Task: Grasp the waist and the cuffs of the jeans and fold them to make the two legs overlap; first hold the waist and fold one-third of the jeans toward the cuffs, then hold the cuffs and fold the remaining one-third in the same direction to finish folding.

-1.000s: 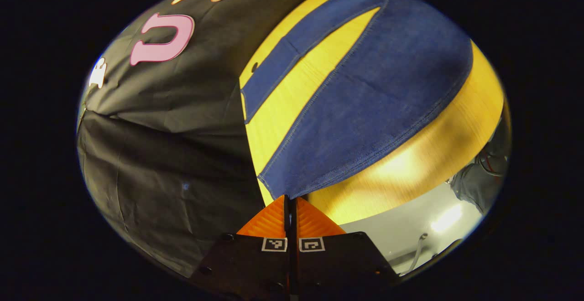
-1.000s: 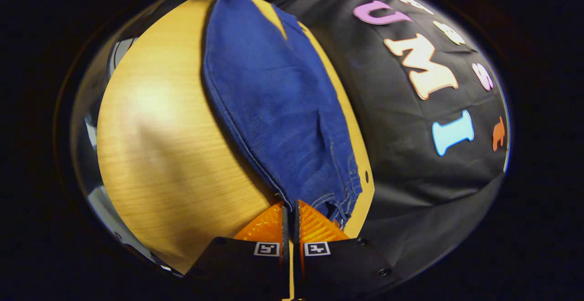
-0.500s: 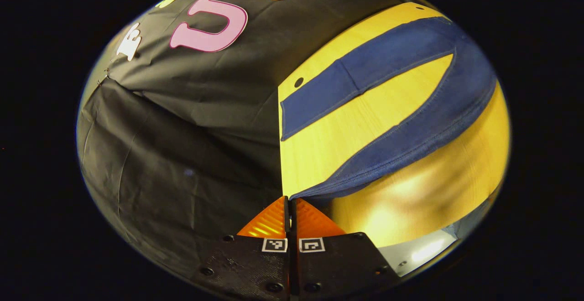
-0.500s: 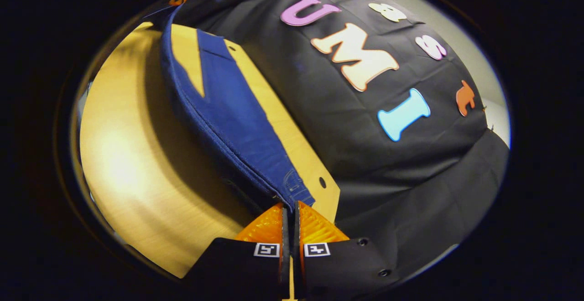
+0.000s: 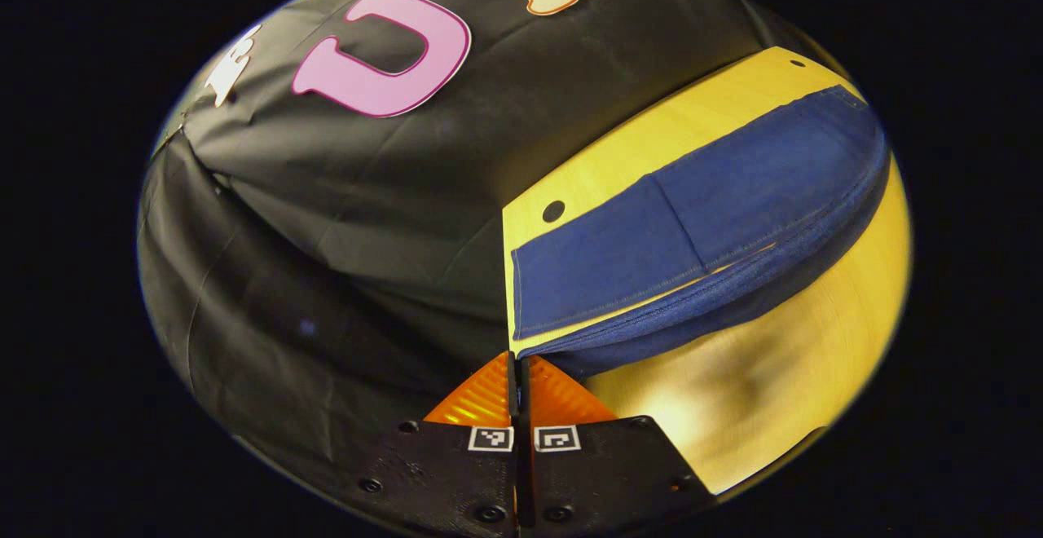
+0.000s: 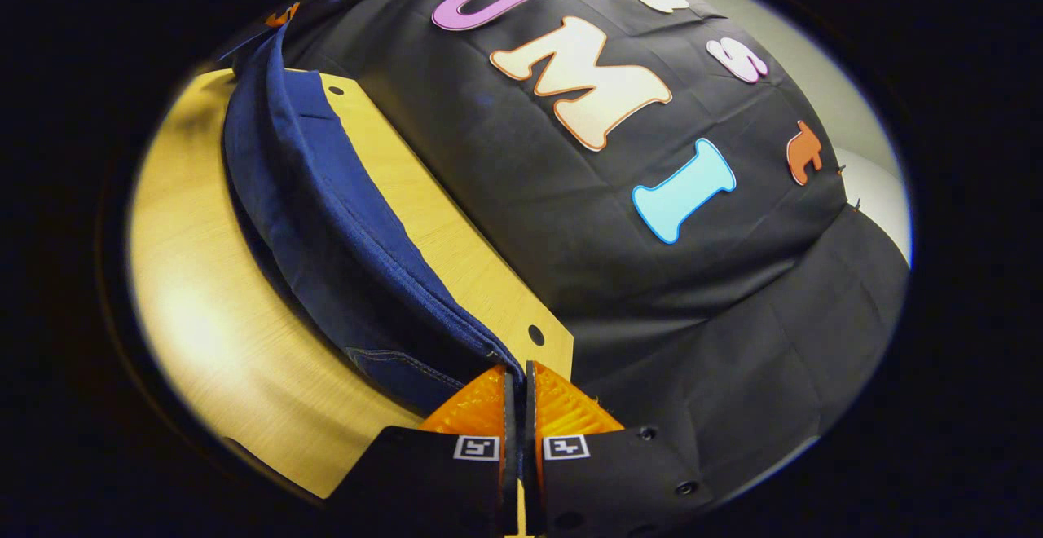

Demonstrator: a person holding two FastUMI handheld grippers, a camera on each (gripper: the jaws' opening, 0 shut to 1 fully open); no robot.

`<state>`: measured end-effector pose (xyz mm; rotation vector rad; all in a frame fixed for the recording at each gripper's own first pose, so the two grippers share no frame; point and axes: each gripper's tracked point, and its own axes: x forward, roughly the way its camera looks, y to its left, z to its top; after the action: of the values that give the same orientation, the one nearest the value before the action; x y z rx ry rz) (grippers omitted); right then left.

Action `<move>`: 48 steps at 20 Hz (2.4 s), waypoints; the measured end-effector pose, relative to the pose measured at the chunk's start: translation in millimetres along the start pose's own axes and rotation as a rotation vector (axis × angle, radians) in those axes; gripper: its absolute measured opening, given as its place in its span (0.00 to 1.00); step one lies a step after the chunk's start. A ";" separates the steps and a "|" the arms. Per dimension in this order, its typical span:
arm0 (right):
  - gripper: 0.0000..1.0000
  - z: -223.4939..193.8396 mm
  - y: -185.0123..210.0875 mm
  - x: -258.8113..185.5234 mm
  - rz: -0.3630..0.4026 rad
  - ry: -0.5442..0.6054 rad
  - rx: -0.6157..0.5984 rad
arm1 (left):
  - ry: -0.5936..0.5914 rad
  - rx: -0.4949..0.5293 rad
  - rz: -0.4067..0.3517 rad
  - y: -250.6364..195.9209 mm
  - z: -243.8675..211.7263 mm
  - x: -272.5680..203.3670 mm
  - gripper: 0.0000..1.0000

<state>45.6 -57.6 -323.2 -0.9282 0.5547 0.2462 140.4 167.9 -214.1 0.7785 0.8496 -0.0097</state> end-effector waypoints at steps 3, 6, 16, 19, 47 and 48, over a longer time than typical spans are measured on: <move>0.05 6.2 -3.4 21.6 -0.008 0.024 0.026 | -0.012 0.051 -0.027 -1.2 22.3 36.4 0.00; 0.05 13.6 -1.3 53.0 -0.023 0.051 0.048 | -0.031 0.065 -0.047 -5.8 41.6 72.6 0.00; 0.07 4.7 24.0 161.7 -0.029 0.213 0.114 | 0.004 0.015 -0.217 -47.8 77.7 202.1 0.00; 0.62 -4.0 14.7 156.2 -0.092 0.263 0.168 | -0.067 -0.009 -0.238 -55.3 99.3 214.0 0.00; 0.96 -210.4 30.2 121.4 0.002 0.482 1.238 | -0.378 -0.605 -0.015 -14.6 88.2 -130.7 0.95; 1.00 -210.4 31.4 127.3 0.002 0.479 1.227 | -0.377 -0.604 -0.010 -14.3 87.2 -134.3 0.95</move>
<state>65.7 -214.1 -514.5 0.2315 0.9732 -0.3241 103.6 64.6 -96.6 0.1907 0.4546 0.0852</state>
